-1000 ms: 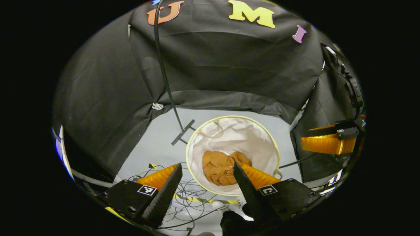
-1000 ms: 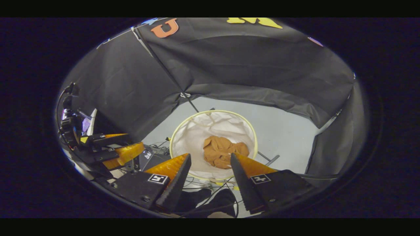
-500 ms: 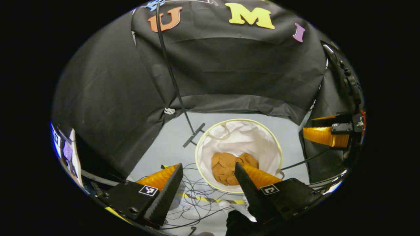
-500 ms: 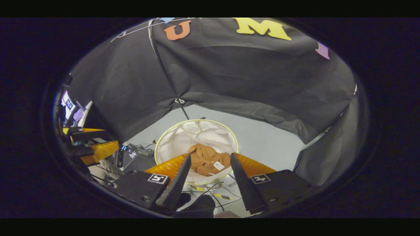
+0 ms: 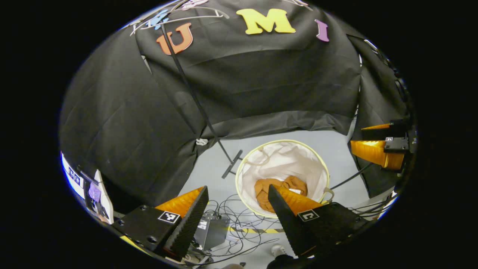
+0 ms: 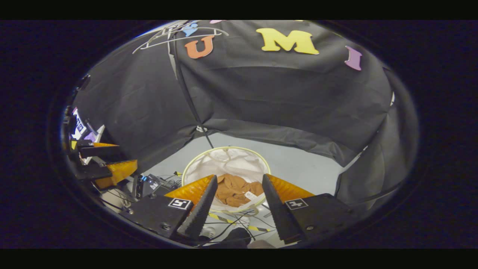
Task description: Grasp the clothes on the hanger with both hands and then place them into the laundry hamper below.
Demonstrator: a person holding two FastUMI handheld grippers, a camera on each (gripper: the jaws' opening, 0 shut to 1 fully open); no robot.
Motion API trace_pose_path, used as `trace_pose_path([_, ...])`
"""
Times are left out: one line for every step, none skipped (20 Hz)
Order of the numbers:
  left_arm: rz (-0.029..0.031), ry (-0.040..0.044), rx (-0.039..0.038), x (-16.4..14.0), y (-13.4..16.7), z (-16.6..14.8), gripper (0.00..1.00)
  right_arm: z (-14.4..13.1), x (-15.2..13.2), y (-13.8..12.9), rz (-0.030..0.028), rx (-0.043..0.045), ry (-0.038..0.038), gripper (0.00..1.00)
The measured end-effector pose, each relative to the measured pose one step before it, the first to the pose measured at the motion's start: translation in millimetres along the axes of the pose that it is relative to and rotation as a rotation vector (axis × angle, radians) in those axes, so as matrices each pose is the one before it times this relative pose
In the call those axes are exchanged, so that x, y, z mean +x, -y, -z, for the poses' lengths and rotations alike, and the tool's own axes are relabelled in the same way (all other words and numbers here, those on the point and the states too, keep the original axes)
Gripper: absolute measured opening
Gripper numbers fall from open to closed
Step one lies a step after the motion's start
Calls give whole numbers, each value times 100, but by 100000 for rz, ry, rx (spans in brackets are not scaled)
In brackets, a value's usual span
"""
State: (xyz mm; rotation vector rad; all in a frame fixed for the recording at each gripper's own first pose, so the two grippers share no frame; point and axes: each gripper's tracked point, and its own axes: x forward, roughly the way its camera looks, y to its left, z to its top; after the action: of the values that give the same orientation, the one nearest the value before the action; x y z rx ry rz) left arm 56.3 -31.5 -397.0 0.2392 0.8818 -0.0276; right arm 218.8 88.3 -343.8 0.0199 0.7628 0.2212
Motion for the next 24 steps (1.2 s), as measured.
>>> trace_pose_path([936,3091,1471,-763,-14,-647,98,-271,-1298,-23,2481,722,2090,77])
trace_pose_path([1683,3771,672,-938,2,-835,97,-362,-1533,-384,2298,1164,2994,77])
trace_pose_path([1607,4077,-145,-1341,-245,-777,99,-538,-1821,-507,1599,1667,3061,77])
trace_pose_path([1676,4488,-709,-1324,-203,-923,98,-869,-2111,-258,1632,1551,3783,77])
trace_pose_path([1615,4828,-527,-1615,-99,-1323,98,-1234,-2158,-562,1146,1081,4190,77])
trace_pose_path([1680,5044,-140,-1674,-13,-1505,98,-975,-2267,-554,1538,392,4903,77])
trace_pose_path([1248,5037,574,-1569,20,-1719,98,-1462,-2080,-469,1411,-158,5111,77])
trace_pose_path([893,5611,1078,-1603,67,-2070,98,-1416,-1861,-337,1352,67,4619,77])
trace_pose_path([910,5130,1311,-1375,-311,-1910,98,-1505,-1855,-295,1450,-80,3622,80])
trace_pose_path([228,4003,1243,-1385,-379,-1718,98,-1586,-2357,-481,187,1028,4338,84])
trace_pose_path([-276,3965,511,-1547,-697,-1585,98,-2046,-1897,-663,-144,1059,4767,89])
trace_pose_path([170,3717,-618,-1717,-394,-1741,98,-1875,-1839,-452,230,513,4601,98])
trace_pose_path([33,3957,-988,-1874,-2,-1209,98,-1831,-1732,-397,347,-289,4486,98])
trace_pose_path([-395,3495,-1220,-1612,-93,-1326,98,-1577,-1587,-392,-1401,417,2773,98])
trace_pose_path([-713,3140,-1038,-1361,79,-1467,98,-1521,-1447,-639,-864,369,3484,100])
trace_pose_path([-1069,3422,-931,-1204,-74,-1473,98,-1029,-885,-71,748,-1917,2571,100])
trace_pose_path([-1258,3567,-646,-1075,-299,-1508,99,-1091,-1126,-245,-578,-1052,2337,98])
trace_pose_path([-1923,2928,-503,-865,-446,-1645,96,-663,-733,-277,-897,227,2189,100])
trace_pose_path([-2344,2629,-371,-774,-448,-1036,96,-800,-578,-215,-374,561,2709,100])
trace_pose_path([-2003,1522,-785,-766,-341,-671,97,-315,-606,256,724,-437,1805,100])
trace_pose_path([-1241,1203,-1974,-124,-260,-449,97,2,-614,475,1252,-831,155,100])
trace_pose_path([-662,1409,-2034,-229,-67,-390,98,-217,-679,205,680,72,999,99])
trace_pose_path([-842,1784,-2616,-418,-266,-558,98,-535,-520,2,70,848,1574,99])
trace_pose_path([-992,2333,-1256,-401,-197,-793,98,-452,-261,183,590,275,2090,100])
